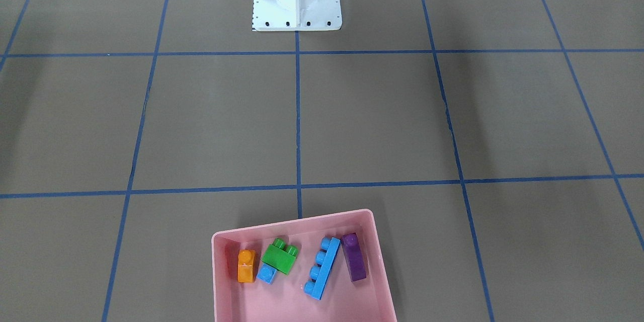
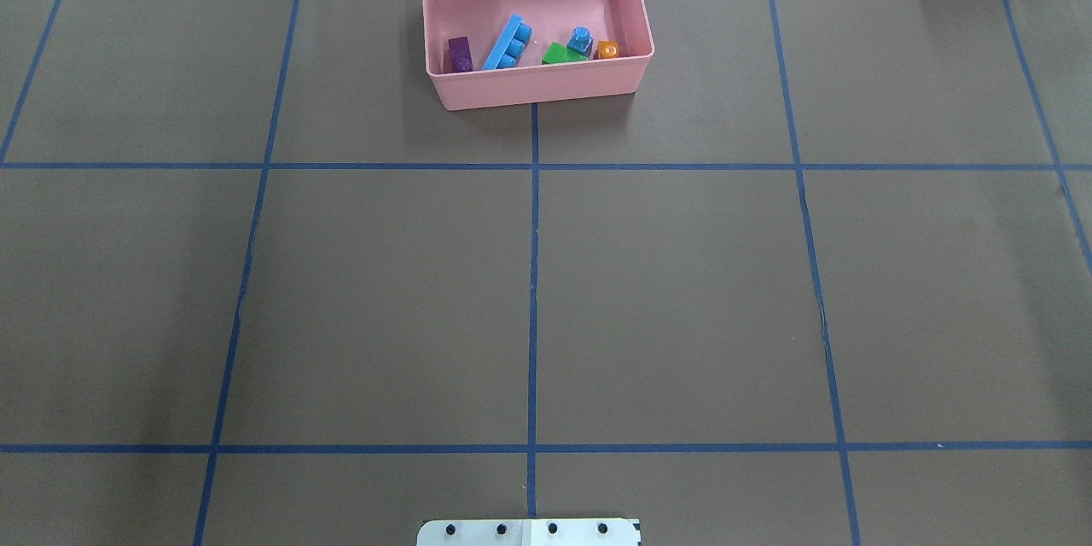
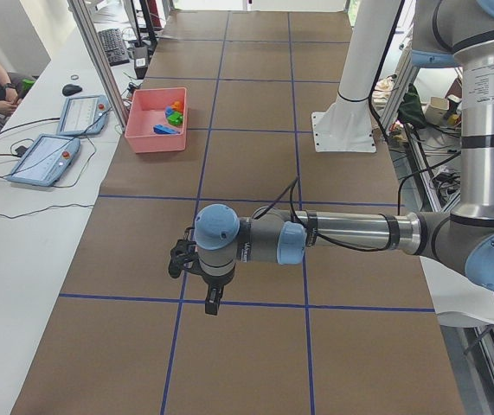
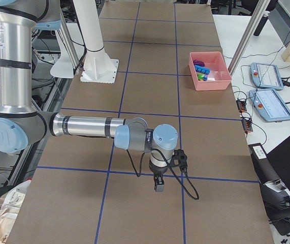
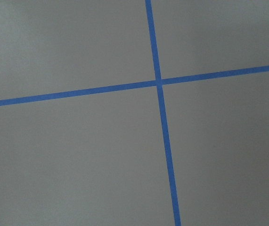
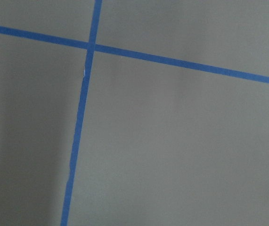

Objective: Put all blocks into box

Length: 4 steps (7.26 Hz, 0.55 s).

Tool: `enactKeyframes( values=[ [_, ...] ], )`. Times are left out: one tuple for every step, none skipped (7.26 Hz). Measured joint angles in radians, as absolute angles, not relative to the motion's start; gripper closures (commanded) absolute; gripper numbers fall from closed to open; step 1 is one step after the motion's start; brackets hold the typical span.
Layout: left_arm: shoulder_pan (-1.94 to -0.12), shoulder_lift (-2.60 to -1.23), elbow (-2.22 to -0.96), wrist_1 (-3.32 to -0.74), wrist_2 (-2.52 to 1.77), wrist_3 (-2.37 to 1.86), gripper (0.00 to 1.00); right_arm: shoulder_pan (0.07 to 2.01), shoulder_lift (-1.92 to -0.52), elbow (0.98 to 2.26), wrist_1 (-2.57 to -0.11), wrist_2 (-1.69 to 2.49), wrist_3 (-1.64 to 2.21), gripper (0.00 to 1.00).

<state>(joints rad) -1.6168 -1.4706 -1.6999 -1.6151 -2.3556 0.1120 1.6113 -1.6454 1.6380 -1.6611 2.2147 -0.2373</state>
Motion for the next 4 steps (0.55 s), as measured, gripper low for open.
enactKeyframes(
  values=[
    [-1.617,-1.471,-1.700,-1.615,-2.355,0.112,0.00,1.611,-1.654,1.637,-1.659,2.212,-0.241,0.00],
    [-1.617,-1.470,-1.699,-1.615,-2.355,0.112,0.00,1.611,-1.658,1.639,-1.658,2.212,-0.239,0.00],
    [-1.617,-1.470,-1.698,-1.615,-2.354,0.112,0.00,1.610,-1.660,1.641,-1.658,2.213,-0.233,0.00],
    [-1.616,-1.470,-1.698,-1.615,-2.351,0.112,0.00,1.609,-1.662,1.644,-1.657,2.214,-0.230,0.00]
  ],
)
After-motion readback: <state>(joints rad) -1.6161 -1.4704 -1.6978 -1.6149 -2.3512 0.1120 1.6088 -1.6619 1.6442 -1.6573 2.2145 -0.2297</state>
